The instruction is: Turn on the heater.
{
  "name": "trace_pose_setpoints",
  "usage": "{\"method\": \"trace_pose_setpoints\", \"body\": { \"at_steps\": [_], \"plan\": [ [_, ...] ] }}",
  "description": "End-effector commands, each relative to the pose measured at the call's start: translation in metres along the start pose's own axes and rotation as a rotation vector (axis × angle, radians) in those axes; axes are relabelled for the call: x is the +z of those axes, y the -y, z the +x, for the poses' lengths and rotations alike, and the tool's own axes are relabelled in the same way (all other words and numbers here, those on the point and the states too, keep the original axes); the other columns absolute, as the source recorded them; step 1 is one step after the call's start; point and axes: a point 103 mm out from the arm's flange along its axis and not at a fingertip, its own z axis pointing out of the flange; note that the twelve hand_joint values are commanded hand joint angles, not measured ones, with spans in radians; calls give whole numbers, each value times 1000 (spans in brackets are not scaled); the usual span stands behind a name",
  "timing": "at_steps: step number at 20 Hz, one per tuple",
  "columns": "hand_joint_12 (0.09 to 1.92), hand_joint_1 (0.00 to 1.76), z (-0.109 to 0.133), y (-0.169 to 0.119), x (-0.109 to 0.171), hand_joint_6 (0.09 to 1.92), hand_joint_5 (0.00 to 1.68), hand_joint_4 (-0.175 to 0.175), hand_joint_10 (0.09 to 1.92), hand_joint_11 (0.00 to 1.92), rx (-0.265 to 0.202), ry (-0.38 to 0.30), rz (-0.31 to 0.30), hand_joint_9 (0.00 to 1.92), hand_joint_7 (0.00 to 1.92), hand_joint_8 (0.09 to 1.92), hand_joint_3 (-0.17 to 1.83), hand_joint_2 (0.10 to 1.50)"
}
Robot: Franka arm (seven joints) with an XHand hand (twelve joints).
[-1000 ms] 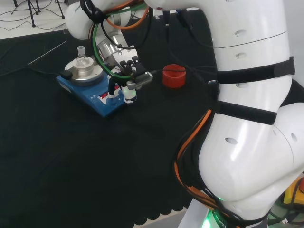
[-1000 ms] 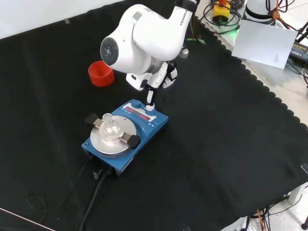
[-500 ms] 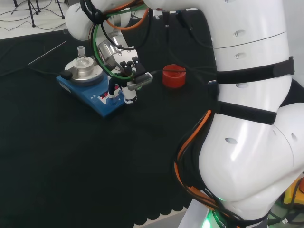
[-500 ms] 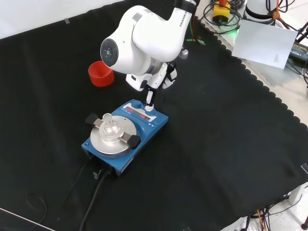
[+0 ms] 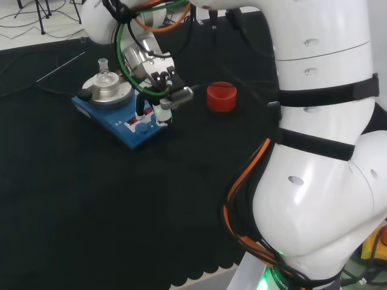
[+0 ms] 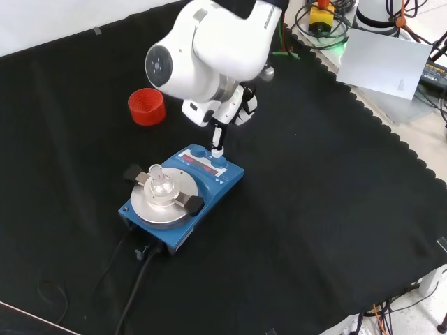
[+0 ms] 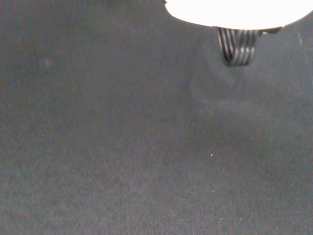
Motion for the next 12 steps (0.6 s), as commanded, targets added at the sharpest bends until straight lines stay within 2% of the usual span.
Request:
{"method": "trace_pose_setpoints", "body": {
  "at_steps": [1,12],
  "plan": [
    [1519,1569,3,24,-14,87,457,4,1668,1724,6,1,-34,1871,1786,1826,1298,516],
    [1519,1569,4,44,-21,87,465,3,1666,1723,12,-2,-69,1873,1786,1825,1300,516]
  ]
}}
